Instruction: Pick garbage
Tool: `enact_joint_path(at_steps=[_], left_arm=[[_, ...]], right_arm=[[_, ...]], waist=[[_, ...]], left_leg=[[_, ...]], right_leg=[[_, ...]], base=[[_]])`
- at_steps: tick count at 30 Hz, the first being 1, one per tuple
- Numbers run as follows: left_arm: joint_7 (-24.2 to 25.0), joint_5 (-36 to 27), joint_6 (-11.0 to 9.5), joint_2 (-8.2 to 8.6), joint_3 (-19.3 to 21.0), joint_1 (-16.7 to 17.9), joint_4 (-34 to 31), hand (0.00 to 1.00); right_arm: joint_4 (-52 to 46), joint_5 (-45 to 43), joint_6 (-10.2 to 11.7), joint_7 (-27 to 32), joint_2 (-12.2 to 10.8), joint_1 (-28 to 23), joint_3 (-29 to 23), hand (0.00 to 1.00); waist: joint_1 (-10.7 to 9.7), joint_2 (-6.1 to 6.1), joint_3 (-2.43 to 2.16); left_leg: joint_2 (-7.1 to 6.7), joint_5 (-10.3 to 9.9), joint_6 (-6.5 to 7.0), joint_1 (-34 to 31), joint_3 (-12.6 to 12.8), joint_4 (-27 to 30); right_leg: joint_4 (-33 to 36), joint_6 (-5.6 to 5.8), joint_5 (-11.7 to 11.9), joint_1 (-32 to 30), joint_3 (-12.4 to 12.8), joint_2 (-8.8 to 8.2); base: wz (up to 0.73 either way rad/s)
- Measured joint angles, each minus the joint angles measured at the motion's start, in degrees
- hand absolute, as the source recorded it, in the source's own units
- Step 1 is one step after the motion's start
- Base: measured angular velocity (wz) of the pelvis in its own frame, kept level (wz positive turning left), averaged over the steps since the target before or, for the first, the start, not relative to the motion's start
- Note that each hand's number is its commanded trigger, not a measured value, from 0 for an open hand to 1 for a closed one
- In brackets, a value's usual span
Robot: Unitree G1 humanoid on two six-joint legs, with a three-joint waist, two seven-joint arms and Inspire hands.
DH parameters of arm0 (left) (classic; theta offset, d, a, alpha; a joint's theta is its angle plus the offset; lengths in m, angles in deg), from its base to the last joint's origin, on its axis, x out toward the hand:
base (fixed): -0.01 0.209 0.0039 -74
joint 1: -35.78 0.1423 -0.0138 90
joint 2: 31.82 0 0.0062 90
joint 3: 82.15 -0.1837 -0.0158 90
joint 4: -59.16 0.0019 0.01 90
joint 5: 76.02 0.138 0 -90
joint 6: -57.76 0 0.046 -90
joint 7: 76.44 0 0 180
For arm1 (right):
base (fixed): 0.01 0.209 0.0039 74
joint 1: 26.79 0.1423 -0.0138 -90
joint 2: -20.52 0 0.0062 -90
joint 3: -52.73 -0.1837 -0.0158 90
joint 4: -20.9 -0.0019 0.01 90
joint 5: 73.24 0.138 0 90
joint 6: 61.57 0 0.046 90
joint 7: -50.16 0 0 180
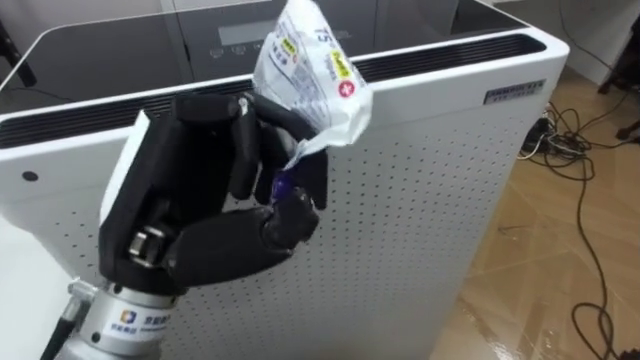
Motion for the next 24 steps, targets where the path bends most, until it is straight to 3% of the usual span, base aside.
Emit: enact_joint_path(at_steps=[2,5,12,15,19,24], left_arm=[[3.7,-5.4,1.3,0.00,0.0,-0.2,0.0,1.00],[8.1,-8.1,3.1,0.09,0.1,-0.2,0.0,1.00],[15.9,-6.3,7.9,1.28,0.4,-0.7,0.1,1.00],[17.0,-1.1,10.0,1.35,1.2,-0.7,1.1,1.00],[17.1,6.7,10.3,1.44,1.0,-0.8,5.7,1.00],[17.2,16.4,11.2,1.25,-3.0,0.3,18.0,1.00]], right_arm=[[1.1,0.0,0.0,0.0,-0.3,0.2,0.6,1.00],[1.4,-0.1,-0.2,0.1,-0.4,0.2,1.0,1.00],[1.4,-0.7,-2.7,0.6,-0.3,0.4,1.5,1.00],[1.7,-1.9,-3.7,1.1,-0.3,1.4,1.4,1.00],[1.7,-2.1,-5.1,1.6,-0.7,3.5,1.6,1.00],[5.1,-2.1,-5.0,1.9,-1.2,5.8,1.6,1.00]], waist=[[0.1,0.12,-0.04],[0.4,0.21,0.03],[1.8,0.30,0.10],[2.0,0.47,0.29],[1.7,0.60,0.37],[1.7,0.80,0.55]], left_leg=[[-0.02,0.0,0.00,0.0,0.3,0.3],[0.02,0.0,0.00,0.0,0.4,0.3],[0.17,0.0,-0.01,-1.0,0.5,0.3],[0.20,0.1,-0.02,-2.5,0.5,0.8],[0.27,0.1,-0.02,-4.1,0.6,1.6],[0.16,0.3,-0.05,-6.0,0.5,1.6]], right_leg=[[0.0,0.00,0.0,0.0,-0.1,-0.07],[0.0,0.00,0.0,0.0,0.0,-0.08],[0.2,0.00,0.0,-1.1,0.1,-0.04],[0.5,-0.09,0.0,-2.6,0.1,-0.01],[1.2,-0.10,0.0,-4.2,0.1,-0.02],[1.1,-0.16,0.1,-5.6,-0.3,0.00]], base=[[0.04],[0.01],[-0.02],[0.00],[0.00],[0.06]])
